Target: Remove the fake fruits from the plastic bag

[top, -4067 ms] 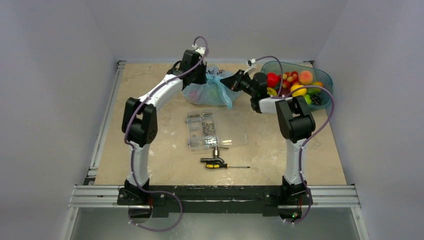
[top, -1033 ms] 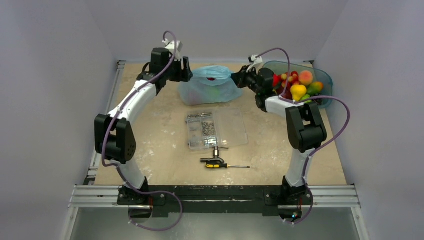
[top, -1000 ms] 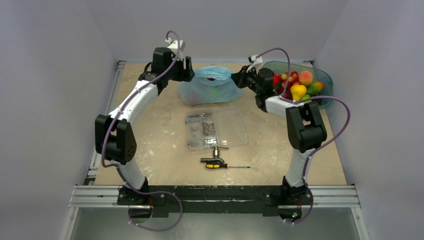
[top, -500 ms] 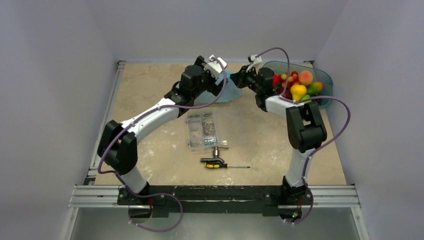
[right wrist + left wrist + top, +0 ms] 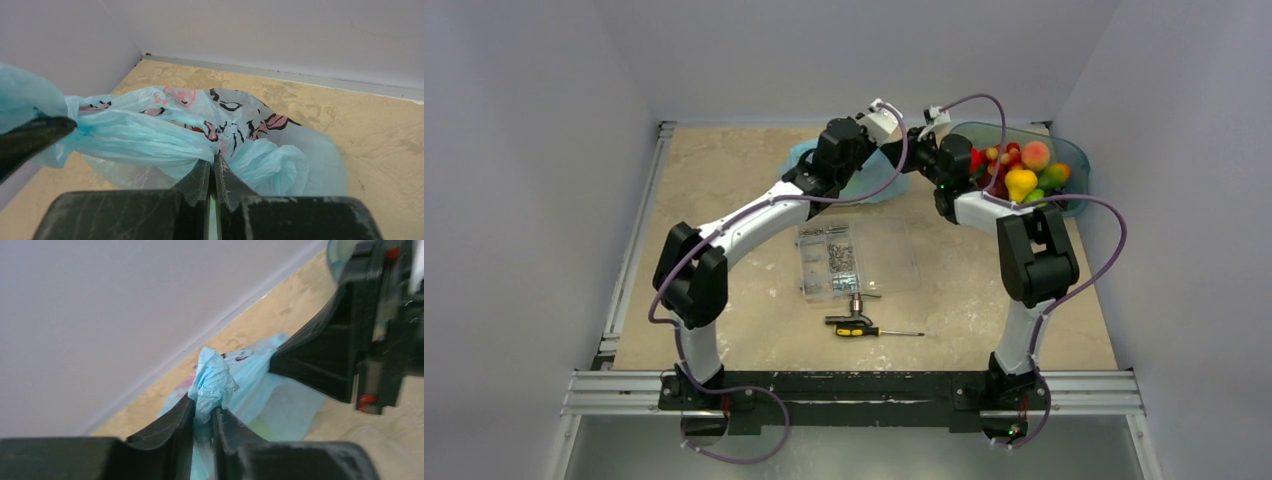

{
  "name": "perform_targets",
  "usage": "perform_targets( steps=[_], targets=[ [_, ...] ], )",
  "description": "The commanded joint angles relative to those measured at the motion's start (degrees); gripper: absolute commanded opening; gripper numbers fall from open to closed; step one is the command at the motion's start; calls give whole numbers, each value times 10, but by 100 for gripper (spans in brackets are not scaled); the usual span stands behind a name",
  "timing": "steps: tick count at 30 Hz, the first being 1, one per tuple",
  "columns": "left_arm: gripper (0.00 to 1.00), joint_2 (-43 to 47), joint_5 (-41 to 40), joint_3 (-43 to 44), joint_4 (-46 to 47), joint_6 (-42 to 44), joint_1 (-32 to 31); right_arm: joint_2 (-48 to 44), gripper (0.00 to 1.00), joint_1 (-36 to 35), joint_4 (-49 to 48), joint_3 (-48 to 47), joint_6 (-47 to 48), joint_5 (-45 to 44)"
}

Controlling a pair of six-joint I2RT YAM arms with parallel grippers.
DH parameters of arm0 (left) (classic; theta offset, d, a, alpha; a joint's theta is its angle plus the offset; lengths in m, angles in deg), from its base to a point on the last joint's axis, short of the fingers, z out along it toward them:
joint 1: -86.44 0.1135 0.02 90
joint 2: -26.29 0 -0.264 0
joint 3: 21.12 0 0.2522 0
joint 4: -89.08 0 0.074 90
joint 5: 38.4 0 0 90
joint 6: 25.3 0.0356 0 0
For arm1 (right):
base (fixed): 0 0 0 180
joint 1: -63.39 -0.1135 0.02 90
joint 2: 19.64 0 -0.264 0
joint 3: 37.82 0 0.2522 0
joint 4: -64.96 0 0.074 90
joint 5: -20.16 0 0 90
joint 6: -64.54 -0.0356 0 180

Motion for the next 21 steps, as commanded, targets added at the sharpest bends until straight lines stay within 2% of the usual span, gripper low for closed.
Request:
perform_targets(
  steps=[1, 5, 7, 9, 14, 17, 21],
  targets=[
    [0, 42, -43, 43, -59, -49, 35, -30, 0, -3, -64, 9, -99, -42],
    [0, 127, 70, -11, -143, -179, 114, -15, 0, 10, -110, 29, -217, -65],
    [0, 172, 129, -55, -152, -247, 158, -5, 0, 16, -152, 43, -265, -64],
    [0, 204, 198, -97, -150, -277, 189, 2, 0, 17, -174, 52, -286, -62],
    [0, 250, 210, -174, -128, -291, 201, 15, 2, 16, -113, 29, -263, -45],
    [0, 255, 220, -176, -133, -304, 205, 1, 20, 11, -39, 8, -208, -32],
    [0, 246, 254, -174, -131, -318, 208, -21, 49, -15, 154, -66, -78, -61]
  ],
)
